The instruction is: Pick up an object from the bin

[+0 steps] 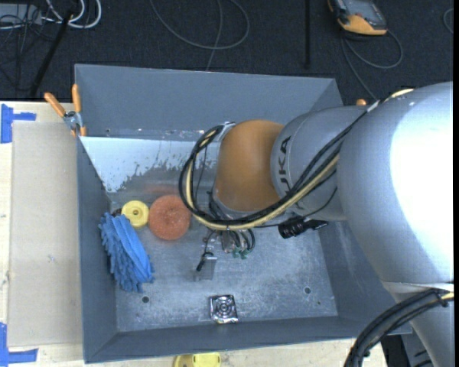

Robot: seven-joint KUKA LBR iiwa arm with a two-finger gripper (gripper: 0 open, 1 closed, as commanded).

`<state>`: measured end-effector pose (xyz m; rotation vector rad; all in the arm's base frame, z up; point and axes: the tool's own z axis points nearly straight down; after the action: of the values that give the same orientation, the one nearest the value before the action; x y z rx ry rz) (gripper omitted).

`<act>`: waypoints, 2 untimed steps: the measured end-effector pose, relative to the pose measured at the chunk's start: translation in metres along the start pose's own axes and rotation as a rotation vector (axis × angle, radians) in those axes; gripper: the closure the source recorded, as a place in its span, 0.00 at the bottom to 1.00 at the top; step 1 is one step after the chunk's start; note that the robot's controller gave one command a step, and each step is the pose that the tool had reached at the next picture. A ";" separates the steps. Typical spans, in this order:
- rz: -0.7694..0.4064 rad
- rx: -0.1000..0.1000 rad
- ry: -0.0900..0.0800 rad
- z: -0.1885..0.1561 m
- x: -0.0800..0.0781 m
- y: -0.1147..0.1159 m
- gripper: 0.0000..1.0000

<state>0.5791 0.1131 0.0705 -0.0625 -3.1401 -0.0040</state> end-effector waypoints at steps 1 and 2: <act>-0.195 0.002 -0.003 0.000 -0.029 0.004 1.00; -0.196 0.003 -0.003 0.000 -0.029 0.004 0.00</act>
Offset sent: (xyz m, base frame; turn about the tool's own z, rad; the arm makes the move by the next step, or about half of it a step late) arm 0.0000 0.0000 0.0000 0.0000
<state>0.6082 0.1159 0.0701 0.2453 -3.1347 0.0000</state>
